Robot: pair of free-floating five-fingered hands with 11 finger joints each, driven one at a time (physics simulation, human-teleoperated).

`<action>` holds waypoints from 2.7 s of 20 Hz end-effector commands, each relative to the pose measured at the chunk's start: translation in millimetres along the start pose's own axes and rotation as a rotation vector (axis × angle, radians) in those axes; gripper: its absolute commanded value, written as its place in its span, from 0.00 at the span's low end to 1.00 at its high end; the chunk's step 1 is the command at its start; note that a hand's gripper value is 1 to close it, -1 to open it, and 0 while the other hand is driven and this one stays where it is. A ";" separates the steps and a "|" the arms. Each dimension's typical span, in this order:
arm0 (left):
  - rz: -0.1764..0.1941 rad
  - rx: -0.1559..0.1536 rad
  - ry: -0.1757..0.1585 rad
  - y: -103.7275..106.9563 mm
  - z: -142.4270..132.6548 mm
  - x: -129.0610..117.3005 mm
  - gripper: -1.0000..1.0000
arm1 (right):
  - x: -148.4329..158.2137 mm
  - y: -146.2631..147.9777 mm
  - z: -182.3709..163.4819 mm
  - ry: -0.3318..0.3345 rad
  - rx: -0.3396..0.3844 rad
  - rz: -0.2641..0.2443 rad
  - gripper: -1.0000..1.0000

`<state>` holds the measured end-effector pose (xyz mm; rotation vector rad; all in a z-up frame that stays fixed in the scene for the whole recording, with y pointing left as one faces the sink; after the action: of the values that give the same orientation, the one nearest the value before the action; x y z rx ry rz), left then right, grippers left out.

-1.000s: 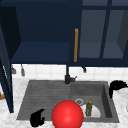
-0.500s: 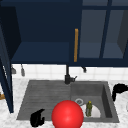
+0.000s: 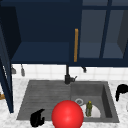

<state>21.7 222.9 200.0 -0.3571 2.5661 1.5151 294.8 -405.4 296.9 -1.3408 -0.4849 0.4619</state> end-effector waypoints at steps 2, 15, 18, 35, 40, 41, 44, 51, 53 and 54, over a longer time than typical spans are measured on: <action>0.000 0.000 0.000 0.0 0.0 0.0 0.50 | -10.1 3.0 -15.4 -0.004 0.037 -0.018 0.00; 0.000 0.000 0.000 0.0 0.0 0.0 0.50 | -28.8 6.2 -39.2 -0.002 0.048 -0.028 0.00; 0.000 0.000 0.000 0.0 0.0 0.0 0.50 | -32.5 6.1 -38.1 -0.004 0.034 -0.033 0.00; 0.000 0.000 0.000 0.0 0.0 0.0 0.50 | -46.6 14.0 -15.9 -0.152 0.046 0.020 0.00; 0.000 0.000 0.000 0.0 0.0 0.0 0.50 | -46.7 16.4 1.5 -0.231 0.034 0.026 0.00; 0.000 0.000 0.000 0.0 0.0 0.0 0.50 | -45.1 16.9 4.0 -0.248 0.038 0.029 0.00; 0.000 0.000 0.000 0.0 0.0 0.0 0.50 | -43.5 19.5 10.1 -0.301 0.053 0.024 0.00; 0.000 0.000 0.000 0.0 0.0 0.0 0.50 | -38.0 22.5 29.9 -0.421 0.064 0.033 0.00; 0.000 0.000 0.000 0.0 0.0 0.0 0.50 | -36.3 23.5 35.5 -0.459 0.068 0.036 0.00; 0.000 0.000 0.000 0.0 0.0 0.0 0.50 | -35.4 24.0 38.2 -0.479 0.070 0.037 0.00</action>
<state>21.7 222.9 200.0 -0.3571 2.5661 1.5151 245.4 -399.1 277.1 -1.1980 -0.8007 0.7385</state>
